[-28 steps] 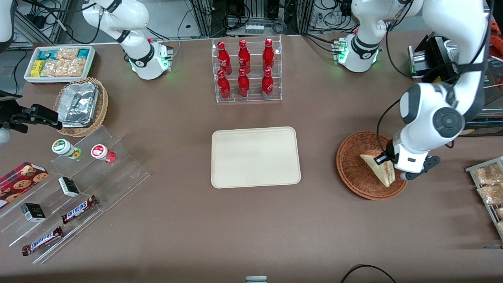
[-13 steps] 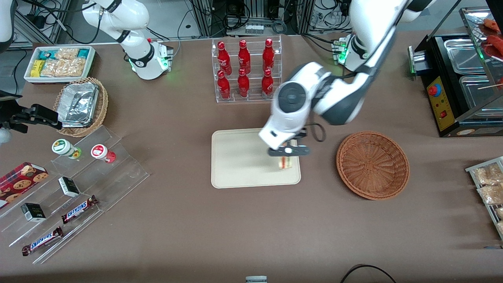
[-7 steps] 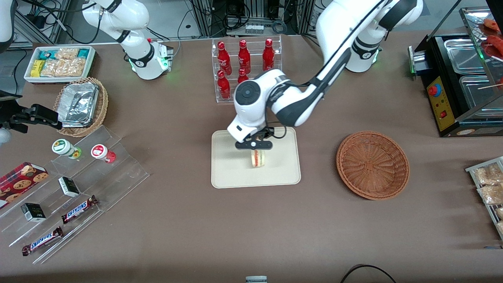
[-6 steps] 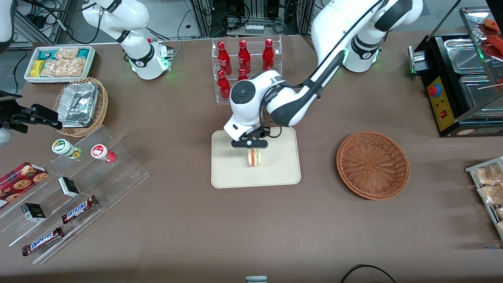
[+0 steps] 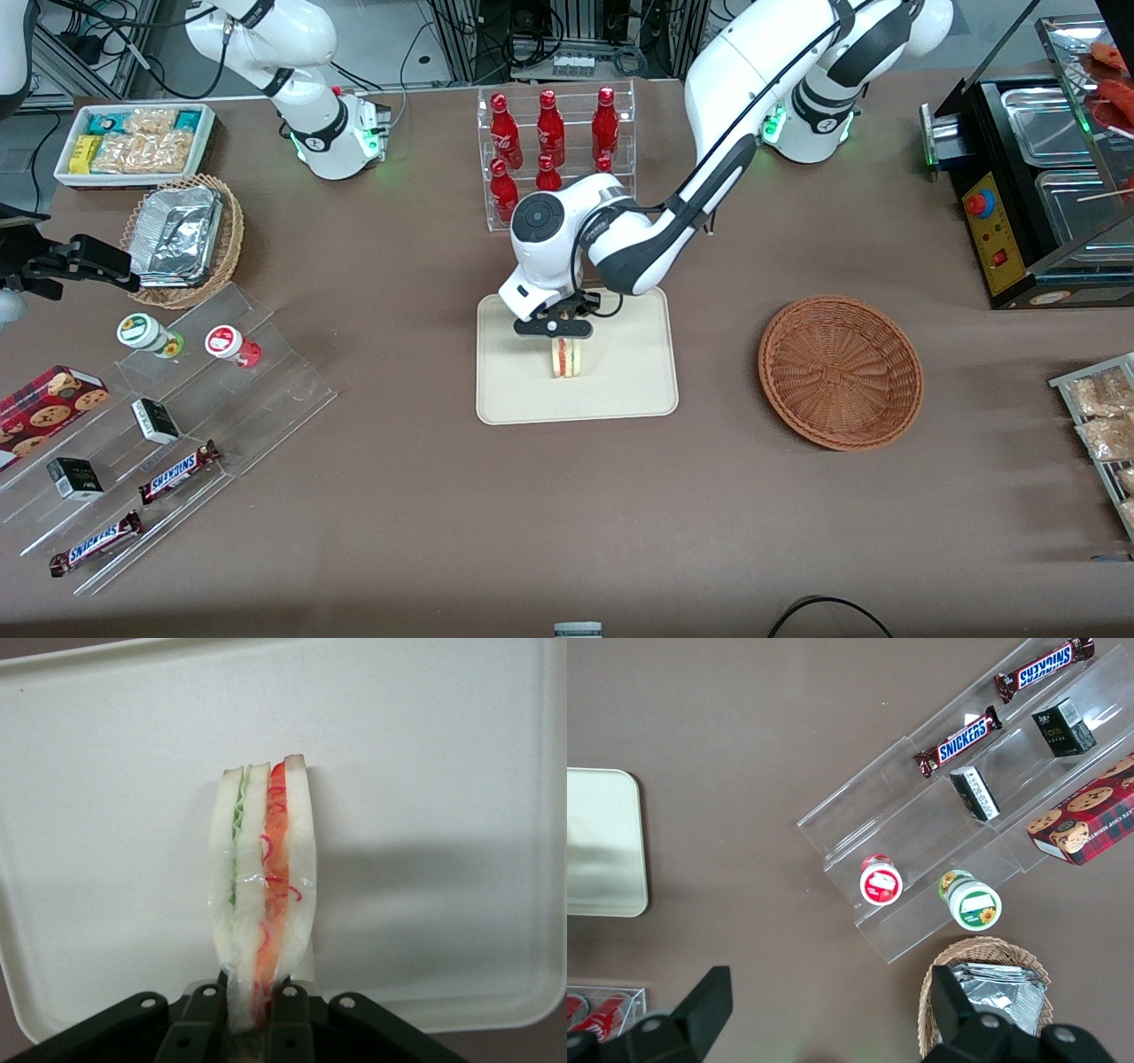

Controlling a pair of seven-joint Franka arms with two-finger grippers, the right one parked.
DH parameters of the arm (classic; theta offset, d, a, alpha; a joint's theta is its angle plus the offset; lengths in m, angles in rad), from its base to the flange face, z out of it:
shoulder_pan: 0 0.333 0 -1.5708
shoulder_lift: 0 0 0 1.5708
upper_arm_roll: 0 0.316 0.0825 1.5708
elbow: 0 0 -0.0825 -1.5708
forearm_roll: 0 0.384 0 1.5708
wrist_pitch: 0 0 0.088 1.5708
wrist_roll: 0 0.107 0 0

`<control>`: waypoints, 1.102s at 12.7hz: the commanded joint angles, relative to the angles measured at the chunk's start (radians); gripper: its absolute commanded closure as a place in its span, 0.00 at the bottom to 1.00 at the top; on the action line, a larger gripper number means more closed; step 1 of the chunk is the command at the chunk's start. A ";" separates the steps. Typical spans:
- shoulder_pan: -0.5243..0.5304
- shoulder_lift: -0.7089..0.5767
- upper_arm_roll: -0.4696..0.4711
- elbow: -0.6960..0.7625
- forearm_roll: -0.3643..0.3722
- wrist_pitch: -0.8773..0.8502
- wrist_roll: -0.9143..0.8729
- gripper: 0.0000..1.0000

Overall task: Place sandwich from basket to tray
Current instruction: 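Lower the sandwich onto the tray and open the left gripper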

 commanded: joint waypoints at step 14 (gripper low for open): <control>0.004 -0.356 0.198 0.051 -0.206 -0.347 0.050 0.00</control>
